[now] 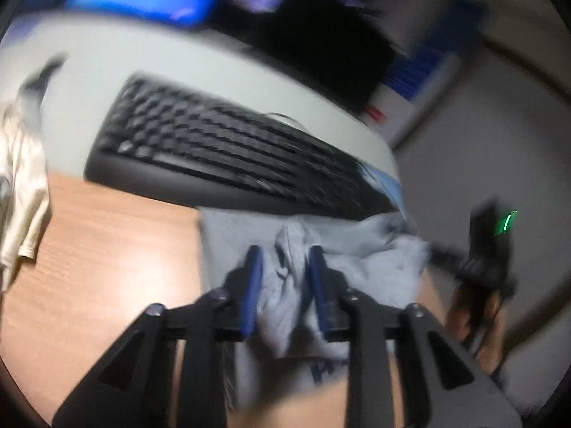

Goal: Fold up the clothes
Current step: 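Pinch the sweatshirt hem with the right gripper while the left gripper pinches beside it, then lift the hem with both grippers and flip it over the sweatshirt body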

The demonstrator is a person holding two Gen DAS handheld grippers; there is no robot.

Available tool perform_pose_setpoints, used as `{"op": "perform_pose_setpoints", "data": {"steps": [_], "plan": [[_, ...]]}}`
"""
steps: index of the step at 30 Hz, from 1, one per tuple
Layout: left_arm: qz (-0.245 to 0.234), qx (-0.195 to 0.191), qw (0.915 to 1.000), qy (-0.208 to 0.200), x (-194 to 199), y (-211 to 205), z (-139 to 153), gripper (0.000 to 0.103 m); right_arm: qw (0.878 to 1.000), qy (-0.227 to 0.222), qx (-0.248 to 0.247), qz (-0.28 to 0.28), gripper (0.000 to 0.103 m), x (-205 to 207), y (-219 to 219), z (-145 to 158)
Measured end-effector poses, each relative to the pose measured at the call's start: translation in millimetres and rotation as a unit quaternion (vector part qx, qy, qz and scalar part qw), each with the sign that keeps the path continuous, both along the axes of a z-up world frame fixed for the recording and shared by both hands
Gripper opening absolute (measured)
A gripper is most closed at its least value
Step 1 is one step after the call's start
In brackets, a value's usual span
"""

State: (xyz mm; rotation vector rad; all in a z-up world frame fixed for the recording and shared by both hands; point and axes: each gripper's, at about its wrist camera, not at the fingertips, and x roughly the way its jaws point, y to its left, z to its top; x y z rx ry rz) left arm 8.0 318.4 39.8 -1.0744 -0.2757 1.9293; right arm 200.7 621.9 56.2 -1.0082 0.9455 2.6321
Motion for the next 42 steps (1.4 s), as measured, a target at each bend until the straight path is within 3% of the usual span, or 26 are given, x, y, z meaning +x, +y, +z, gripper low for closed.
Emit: {"op": "perform_pose_setpoints", "data": {"steps": [1,3,5,6,7,9,12,15,18,20,24,26,27,29,31,33,37,40,42], "plan": [[0.006,-0.003,0.9999,-0.007,-11.9,1.2,1.6,0.065,0.999,-0.025,-0.008,-0.02,0.014,-16.4,15.1,-9.0],[0.024,0.007,0.9996,-0.016,-32.3,-2.8,7.0,0.064,0.997,-0.032,-0.058,-0.026,0.017,-31.3,34.0,-24.4],[0.031,0.01,0.9994,0.011,-34.4,-7.9,18.6,0.065,0.997,-0.026,-0.074,-0.007,0.026,-37.6,35.8,-26.9],[0.031,0.012,0.9992,0.021,-30.9,-9.4,22.8,0.065,0.996,-0.016,-0.087,-0.001,0.038,-37.9,36.0,-26.9],[0.027,0.012,0.999,0.034,-23.8,-9.8,27.4,0.065,0.995,-0.006,-0.102,0.005,0.051,-38.2,36.5,-26.8],[0.005,0.01,0.9979,0.064,-2.7,-6.5,35.4,0.064,0.987,0.027,-0.156,0.018,0.063,-37.2,41.0,-25.5],[-0.034,-0.004,0.9922,0.12,44.0,5.4,41.2,0.066,0.971,0.065,-0.225,0.038,0.064,-33.2,46.3,-17.4],[-0.076,-0.058,0.9766,0.193,92.4,31.0,35.8,0.066,0.963,0.106,-0.246,0.041,0.069,-25.7,49.4,2.4],[-0.103,-0.13,0.9492,0.267,124.6,61.5,18.4,0.067,0.98,0.109,-0.164,0.032,0.071,-21.6,48.6,25.1],[-0.118,-0.183,0.9319,0.29,131.4,78.4,1.3,0.066,0.989,0.076,-0.121,0.045,0.071,-23.5,38.6,22.4],[-0.132,-0.241,0.9103,0.31,136.0,85.1,-30.3,0.068,0.991,-0.009,-0.027,0.132,0.071,-26.0,-17.0,-12.1],[-0.132,-0.243,0.9123,0.302,140.3,77.7,-41.9,0.068,0.986,-0.063,0.032,0.154,0.07,-30.5,-43.1,-41.4],[-0.132,-0.236,0.9178,0.29,141.4,70.6,-44.4,0.068,0.981,-0.09,0.063,0.162,0.071,-32.3,-55.8,-56.2],[-0.143,-0.224,0.93,0.254,140.6,58.6,-46.7,0.068,0.975,-0.087,0.127,0.158,0.071,-23.8,-78.4,-61.1],[-0.158,-0.215,0.938,0.221,141.9,44.6,-48.2,0.068,0.965,-0.111,0.166,0.17,0.071,-12.9,-103.7,-60.4],[-0.176,-0.213,0.9379,0.209,153.9,26.6,-46.2,0.068,0.955,-0.127,0.187,0.193,0.071,9.1,-130.1,-61.3],[-0.205,-0.206,0.9356,0.201,182.4,-4.5,-40.9,0.069,0.947,-0.143,0.199,0.208,0.071,52.6,-166.0,-66.5],[-0.185,-0.189,0.9415,0.209,173.2,-10.6,-21.5,0.069,0.949,-0.144,0.188,0.206,0.07,79.4,-168.8,-56.2],[-0.153,-0.184,0.944,0.227,154.7,-4.0,-7.1,0.081,0.951,-0.126,0.208,0.192,0.07,76.0,-163.7,-33.7]]}}
